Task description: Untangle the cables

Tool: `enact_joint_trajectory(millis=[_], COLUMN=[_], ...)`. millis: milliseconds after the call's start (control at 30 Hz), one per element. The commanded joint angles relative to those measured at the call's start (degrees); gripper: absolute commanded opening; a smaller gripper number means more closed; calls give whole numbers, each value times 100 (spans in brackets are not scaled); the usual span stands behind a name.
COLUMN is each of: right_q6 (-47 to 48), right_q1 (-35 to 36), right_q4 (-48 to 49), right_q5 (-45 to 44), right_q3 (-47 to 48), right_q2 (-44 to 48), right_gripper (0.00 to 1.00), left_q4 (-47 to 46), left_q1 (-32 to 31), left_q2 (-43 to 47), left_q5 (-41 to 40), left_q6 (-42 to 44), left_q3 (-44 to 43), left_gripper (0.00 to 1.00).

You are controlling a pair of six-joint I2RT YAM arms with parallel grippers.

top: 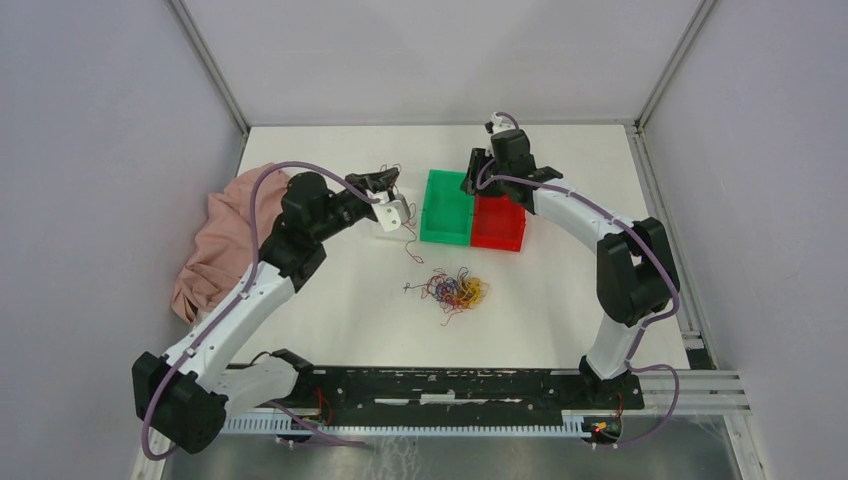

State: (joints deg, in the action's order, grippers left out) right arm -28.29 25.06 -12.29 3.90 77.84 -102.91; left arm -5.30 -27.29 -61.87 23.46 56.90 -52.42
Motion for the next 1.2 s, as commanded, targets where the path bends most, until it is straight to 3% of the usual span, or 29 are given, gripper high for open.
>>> enact_joint_trajectory(millis=[0, 400, 667, 967, 1167], right_q6=[-127, -162, -216, -255, -272], right_q1=[-18, -63, -87, -97, -105], right_q4=[359, 424, 463, 514, 517], right_q5=[36, 31, 74, 102, 111], right_q3=[-100, -246, -279, -373, -398], right_q2=[273, 411, 438, 499, 509], right_gripper=[45, 45, 43, 43, 42], left_q4=[-81, 122, -185, -713, -955], left_q1=[-172, -587, -827, -821, -822], left_q2=[126, 352, 355, -123, -302], left_q5=[388, 300, -96, -1356, -1212], left_q6=[659, 1019, 2752, 2725, 2540], left_q3=[-467, -493, -657, -1402, -1766], left_gripper=[3, 3, 3, 3, 3])
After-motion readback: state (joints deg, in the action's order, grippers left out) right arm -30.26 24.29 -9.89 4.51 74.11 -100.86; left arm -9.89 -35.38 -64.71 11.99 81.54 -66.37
